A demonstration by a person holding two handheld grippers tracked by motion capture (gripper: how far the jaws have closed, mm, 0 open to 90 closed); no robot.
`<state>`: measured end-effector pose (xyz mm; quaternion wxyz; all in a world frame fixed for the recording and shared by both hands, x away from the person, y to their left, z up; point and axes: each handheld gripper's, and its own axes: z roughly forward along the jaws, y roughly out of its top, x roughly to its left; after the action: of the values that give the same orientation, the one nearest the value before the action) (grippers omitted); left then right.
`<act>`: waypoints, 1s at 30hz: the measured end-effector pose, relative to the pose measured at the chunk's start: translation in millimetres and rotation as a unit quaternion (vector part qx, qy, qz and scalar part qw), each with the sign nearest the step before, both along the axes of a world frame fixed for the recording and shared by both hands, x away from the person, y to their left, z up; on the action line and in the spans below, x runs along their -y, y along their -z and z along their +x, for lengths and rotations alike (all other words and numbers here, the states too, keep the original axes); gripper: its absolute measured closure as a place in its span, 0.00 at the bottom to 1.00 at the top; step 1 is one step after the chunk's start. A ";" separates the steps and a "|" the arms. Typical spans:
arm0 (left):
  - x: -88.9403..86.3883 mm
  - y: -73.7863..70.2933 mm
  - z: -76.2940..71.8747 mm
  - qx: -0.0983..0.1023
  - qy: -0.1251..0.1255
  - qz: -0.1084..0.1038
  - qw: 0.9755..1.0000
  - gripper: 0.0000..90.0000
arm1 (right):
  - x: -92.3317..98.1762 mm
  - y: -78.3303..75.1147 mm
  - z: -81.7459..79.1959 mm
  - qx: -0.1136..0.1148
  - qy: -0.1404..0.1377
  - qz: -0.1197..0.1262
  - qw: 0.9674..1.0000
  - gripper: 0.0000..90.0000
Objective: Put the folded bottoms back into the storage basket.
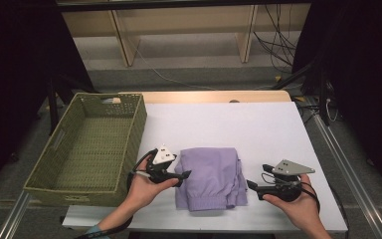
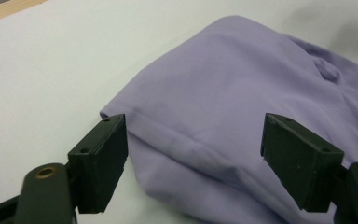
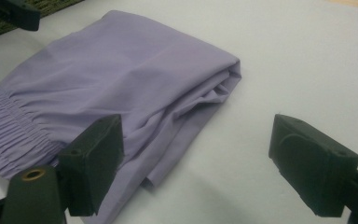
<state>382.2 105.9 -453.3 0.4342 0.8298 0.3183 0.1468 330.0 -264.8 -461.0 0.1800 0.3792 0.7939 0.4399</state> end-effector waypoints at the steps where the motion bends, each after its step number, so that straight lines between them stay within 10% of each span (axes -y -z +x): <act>1: 1.8 -0.1 2.5 -0.001 0.000 0.003 1.000 0.24 | 0.0 0.1 0.0 0.000 0.000 -0.001 1.000 0.21; 16: 7.1 14.8 30.7 -0.051 -0.027 0.011 0.998 0.18 | -1.3 1.6 1.0 -0.004 -0.003 -0.003 1.000 0.21; 30: 12.1 24.1 2.5 -0.101 -0.043 0.009 0.994 0.07 | -5.5 1.3 0.0 -0.002 -0.011 -0.013 1.000 0.21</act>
<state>384.8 93.7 -477.4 0.3860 0.8297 0.3944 0.0838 330.0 -259.4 -462.3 0.1784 0.3687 0.8040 0.4311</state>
